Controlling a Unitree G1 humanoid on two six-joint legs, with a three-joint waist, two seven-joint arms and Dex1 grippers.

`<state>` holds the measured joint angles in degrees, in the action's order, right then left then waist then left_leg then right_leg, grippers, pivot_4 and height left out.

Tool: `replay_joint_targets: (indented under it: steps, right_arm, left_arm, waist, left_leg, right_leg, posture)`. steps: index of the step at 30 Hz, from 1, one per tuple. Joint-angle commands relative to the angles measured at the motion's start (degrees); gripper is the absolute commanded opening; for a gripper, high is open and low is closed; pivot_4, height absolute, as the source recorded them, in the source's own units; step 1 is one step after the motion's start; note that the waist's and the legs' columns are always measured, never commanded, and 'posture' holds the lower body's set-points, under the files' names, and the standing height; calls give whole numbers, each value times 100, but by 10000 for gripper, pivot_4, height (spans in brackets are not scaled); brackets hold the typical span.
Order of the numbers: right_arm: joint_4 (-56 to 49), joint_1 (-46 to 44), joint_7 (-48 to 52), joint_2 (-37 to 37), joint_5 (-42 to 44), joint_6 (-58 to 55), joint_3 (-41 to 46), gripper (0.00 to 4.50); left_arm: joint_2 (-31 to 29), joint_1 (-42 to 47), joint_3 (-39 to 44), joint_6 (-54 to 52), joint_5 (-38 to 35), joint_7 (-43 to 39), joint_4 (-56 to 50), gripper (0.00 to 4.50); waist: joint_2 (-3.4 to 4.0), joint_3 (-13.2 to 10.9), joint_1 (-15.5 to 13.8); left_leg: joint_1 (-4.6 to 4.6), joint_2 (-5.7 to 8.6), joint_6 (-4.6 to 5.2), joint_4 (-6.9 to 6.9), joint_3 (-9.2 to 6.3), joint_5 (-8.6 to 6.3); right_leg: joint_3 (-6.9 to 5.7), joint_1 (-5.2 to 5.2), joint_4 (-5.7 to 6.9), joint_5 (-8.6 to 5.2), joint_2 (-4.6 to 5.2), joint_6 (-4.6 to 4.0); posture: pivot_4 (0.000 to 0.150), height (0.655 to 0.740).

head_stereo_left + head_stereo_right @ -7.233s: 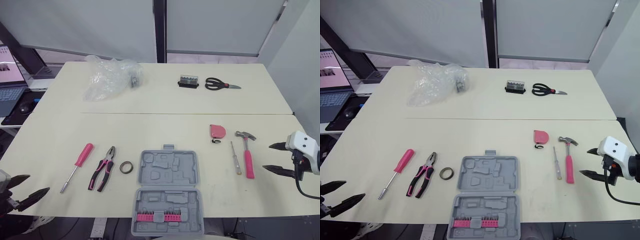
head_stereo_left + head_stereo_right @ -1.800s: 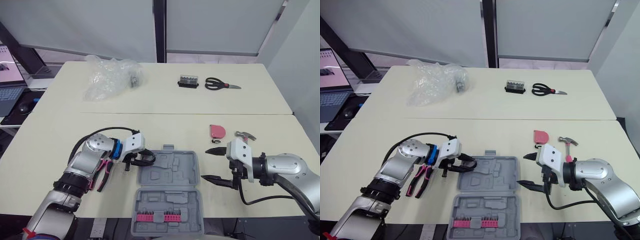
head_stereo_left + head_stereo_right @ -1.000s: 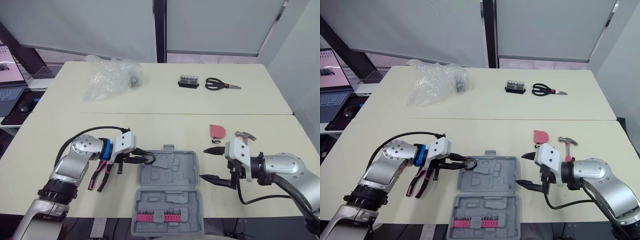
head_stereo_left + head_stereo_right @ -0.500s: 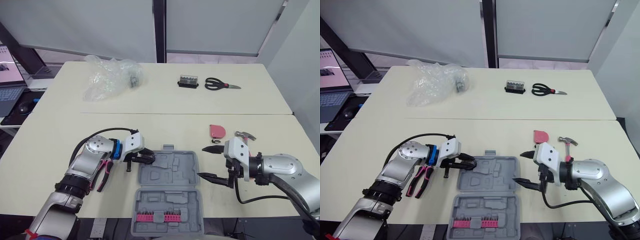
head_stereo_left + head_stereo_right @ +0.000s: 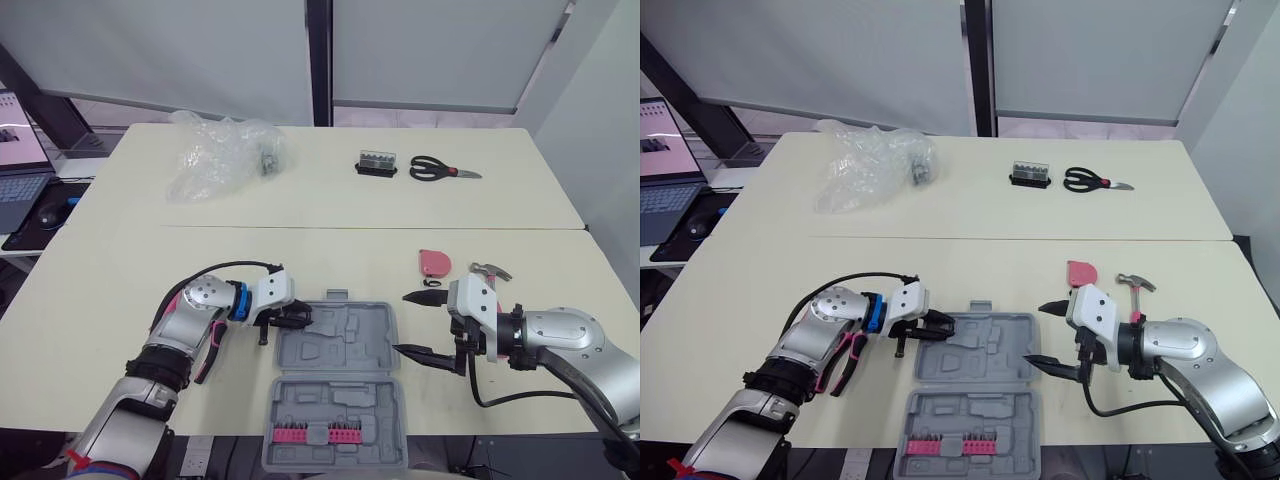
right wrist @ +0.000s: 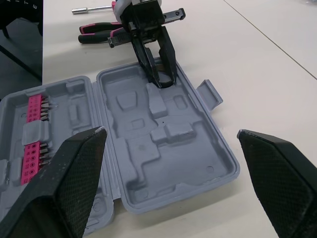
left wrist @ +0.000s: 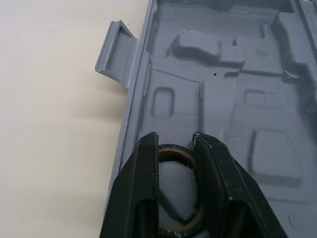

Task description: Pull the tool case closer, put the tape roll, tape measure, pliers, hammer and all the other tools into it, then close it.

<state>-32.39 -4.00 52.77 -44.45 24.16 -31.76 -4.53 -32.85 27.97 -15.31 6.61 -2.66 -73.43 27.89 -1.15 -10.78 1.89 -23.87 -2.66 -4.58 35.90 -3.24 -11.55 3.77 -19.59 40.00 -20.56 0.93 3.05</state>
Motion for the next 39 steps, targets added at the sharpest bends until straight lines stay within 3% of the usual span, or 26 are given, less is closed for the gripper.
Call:
replay_joint_targets:
  steps: [1, 8, 11, 17, 21, 24, 32, 33, 39]
  right_arm:
    - [-165, -116, -40, 93, 92, 123, 58, 45000]
    - [-267, -230, -212, 221, 83, 251, 255, 45000]
    - [-311, -180, -319, 153, 153, 237, 632, 45000]
    - [389, 293, -218, -330, -12, 474, 1870, 45000]
    - [1013, 689, -50, -627, -261, 905, 2419, 45000]
    - [1507, 1087, 49, -728, -581, 1395, 2601, 45000]
    - [2314, 2017, 173, -701, -906, 1989, 2855, 45000]
    - [2364, 2105, 185, -698, -904, 1993, 2881, 45000]
    - [2448, 2281, 247, -733, -883, 1933, 2891, 45000]
  left_arm:
    - [-174, -129, 92, -59, -14, -66, 47, 10770]
    - [-644, -91, 691, -443, -670, -202, -886, 10770]
    - [-1028, -348, 1531, -1421, -1639, -159, -1917, 10770]
    - [-1729, -1614, 2981, -1641, -1957, 268, -2140, 10770]
    - [-1842, -2563, 3875, -1422, -1920, 625, -1821, 10770]
    - [-1826, -3203, 4403, -1133, -1845, 826, -1376, 16839]
    - [-1849, -4274, 5056, -427, -1764, 972, 136, 42945]
    - [-1834, -4381, 5070, -447, -1788, 951, 162, 44820]
    - [-1805, -4672, 5092, -530, -1843, 1009, 306, 44820]
  waist:
    - [0, 0, 5]
    - [0, -1, 5]
    - [-1, -1, -4]
    - [2, -1, 18]
    - [0, -2, -1]
    - [-1, -2, -2]
    - [-3, 0, 2]
    - [-3, 0, 4]
    - [-7, 3, -6]
  left_leg:
    - [0, 0, 0, 0, 0, 0]
    - [-6, -2, 0, -1, -2, 0]
    - [-12, -2, -1, -1, -3, 0]
    - [5, -3, 0, -12, 8, 0]
    - [2, -3, 0, -11, 10, 0]
    - [2, -3, 0, -13, 10, -1]
    - [5, -2, 0, -18, 21, -1]
    - [5, -3, 0, -18, 21, -1]
    - [7, -5, -1, -19, 18, -1]
  right_leg:
    - [0, 0, 0, 0, 0, 0]
    - [-1, -6, 1, 0, -3, 0]
    - [0, -7, -1, 0, 0, 0]
    - [8, -3, -2, 0, 3, 0]
    - [9, -6, -3, 0, 7, 0]
    - [9, -6, -4, 0, 7, 0]
    - [16, -8, -7, -1, 10, -1]
    - [16, -8, -7, -1, 10, -1]
    - [14, -7, -6, -2, 10, -1]
  posture:
    - [1500, 7400]
    - [1500, 7400]
    - [1500, 7400]
    - [1500, 7400]
    - [1500, 7400]
    - [1500, 7400]
    - [1500, 7400]
    - [1500, 7400]
    - [1500, 7400]
